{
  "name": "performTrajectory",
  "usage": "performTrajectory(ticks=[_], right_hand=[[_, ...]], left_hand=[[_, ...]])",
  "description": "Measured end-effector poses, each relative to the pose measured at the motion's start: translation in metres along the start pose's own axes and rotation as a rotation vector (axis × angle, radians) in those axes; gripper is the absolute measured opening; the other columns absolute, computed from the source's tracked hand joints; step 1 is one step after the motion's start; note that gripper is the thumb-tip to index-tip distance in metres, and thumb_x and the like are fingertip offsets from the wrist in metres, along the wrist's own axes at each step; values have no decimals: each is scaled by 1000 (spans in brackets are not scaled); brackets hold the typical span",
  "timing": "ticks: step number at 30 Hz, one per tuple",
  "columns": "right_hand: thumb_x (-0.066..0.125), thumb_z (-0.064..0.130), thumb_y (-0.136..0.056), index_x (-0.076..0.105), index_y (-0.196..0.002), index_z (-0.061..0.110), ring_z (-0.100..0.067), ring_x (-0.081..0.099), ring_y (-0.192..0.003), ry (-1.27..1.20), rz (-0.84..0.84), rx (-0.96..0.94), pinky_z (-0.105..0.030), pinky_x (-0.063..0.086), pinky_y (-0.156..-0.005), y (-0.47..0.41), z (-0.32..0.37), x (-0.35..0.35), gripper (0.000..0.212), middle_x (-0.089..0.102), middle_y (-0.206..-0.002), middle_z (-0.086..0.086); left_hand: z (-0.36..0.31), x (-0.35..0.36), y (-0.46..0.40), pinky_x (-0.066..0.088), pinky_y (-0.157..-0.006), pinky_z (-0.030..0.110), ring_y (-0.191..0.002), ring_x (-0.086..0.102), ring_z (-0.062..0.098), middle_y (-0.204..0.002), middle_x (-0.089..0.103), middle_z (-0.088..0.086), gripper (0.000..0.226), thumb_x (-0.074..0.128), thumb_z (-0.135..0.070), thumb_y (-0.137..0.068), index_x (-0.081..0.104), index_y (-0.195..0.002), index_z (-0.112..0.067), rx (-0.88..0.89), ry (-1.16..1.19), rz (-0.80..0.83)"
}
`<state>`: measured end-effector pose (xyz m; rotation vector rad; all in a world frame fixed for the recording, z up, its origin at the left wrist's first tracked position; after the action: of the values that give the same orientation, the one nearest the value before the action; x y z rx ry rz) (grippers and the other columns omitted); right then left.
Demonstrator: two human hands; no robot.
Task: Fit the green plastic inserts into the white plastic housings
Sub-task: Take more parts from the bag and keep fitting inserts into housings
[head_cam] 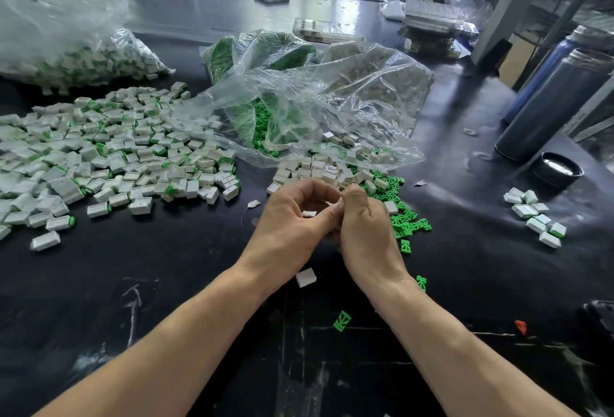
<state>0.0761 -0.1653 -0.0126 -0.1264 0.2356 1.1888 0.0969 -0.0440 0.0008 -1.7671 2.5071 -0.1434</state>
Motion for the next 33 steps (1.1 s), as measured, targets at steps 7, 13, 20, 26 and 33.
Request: performTrajectory(ticks=[7,13,20,26,33], right_hand=[[31,57,-88,75,-78,23,-23,72,-84,-43,-47,-5,-39,55,-77,3,-2,-1,57,73,-78,1],[28,79,-92,77,-73,28,-8,64,-58,-111,58,-5,-38,50,-62,0,-4,4,73,67,-59,7],[57,51,-96,68,-84,25,-11,55,-60,-99,14,-206,-33,40,-59,-2,11,-12,31,68,-75,2],[67,29,-102,71,-91,22,-2,57,-57,-82,61,-229,-17,40,-53,0,13,-10,14,71,-72,7],[69,29,-100,73,-82,23,-3,55,-54,-31,41,-212,-25,42,-59,-1,10,-11,20,71,-70,3]], left_hand=[[-3,-1,0,59,-71,34,-76,71,22,-93,75,14,9,76,-17,-92,72,-97,-11,-1,-3,-12],[-8,-10,0,61,-76,38,-78,74,26,-88,76,6,11,79,-22,-89,72,-95,-15,29,-18,-68],[-14,-22,-4,52,-67,14,-72,67,1,-80,76,-6,6,78,-11,-88,73,-91,-15,74,-113,-130],[-13,-26,-3,60,-73,31,-79,72,19,-83,74,0,20,83,-14,-83,71,-97,-22,80,-224,-146],[-23,-27,-1,44,-61,12,-66,59,3,-80,66,-17,17,81,-31,-86,68,-97,-36,188,-597,-138]])
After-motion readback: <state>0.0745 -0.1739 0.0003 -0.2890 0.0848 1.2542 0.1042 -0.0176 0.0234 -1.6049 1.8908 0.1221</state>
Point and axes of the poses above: each hand's wrist, its own y-axis away from the middle knuckle, its own x-axis out of the palm, z = x × y, the point moved 8 cm from there along -y, towards the middle knuckle
